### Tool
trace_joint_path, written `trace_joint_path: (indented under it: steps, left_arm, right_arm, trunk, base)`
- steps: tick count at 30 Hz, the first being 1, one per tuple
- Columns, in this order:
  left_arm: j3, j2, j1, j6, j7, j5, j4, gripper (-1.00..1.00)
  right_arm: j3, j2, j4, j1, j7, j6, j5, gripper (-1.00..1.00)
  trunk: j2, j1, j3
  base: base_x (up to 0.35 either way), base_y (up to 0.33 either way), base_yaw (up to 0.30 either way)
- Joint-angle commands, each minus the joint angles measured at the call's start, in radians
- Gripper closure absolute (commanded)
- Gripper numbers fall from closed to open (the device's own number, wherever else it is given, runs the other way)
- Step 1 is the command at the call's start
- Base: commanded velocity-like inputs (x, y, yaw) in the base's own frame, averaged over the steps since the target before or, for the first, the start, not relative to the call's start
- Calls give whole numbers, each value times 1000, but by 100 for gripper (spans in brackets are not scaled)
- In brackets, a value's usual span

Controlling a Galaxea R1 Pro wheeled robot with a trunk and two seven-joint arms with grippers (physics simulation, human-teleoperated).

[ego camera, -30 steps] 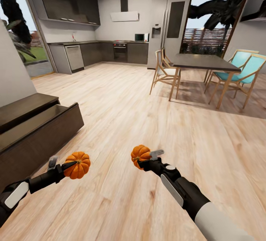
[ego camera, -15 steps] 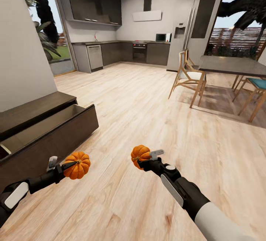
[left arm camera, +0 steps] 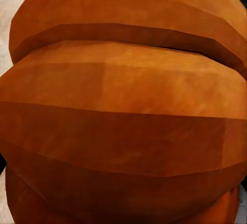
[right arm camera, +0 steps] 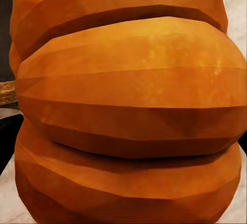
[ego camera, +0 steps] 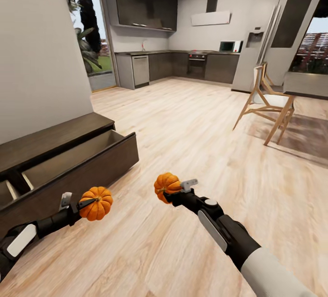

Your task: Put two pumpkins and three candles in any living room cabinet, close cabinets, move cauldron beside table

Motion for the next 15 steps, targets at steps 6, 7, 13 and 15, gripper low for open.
trace_joint_path:
  steps: [6, 7, 13, 15]
  left_arm:
    - [1, -5, 0, 3, -4, 6, 1, 100]
    - [1, -5, 0, 3, -5, 6, 2, 100]
    - [0, -8, 0, 3, -9, 5, 2, 100]
    - [0, -8, 0, 3, -9, 5, 0, 100]
  right_arm:
    - [-39, 2, -43, 0, 8, 1, 2, 100]
    - [-40, 1, -47, 0, 9, 1, 2, 100]
    - [-45, -1, -80, 0, 7, 4, 2, 100]
    - [-47, -2, -93, 0, 7, 4, 2, 100]
  trunk:
    - [0, 0, 0]
    - [0, 0, 0]
    - [0, 0, 2]
    - [0, 0, 2]
  base:
    - [259, -140, 172]
    - [63, -37, 68]
    - [32, -162, 237]
    - [92, -324, 293]
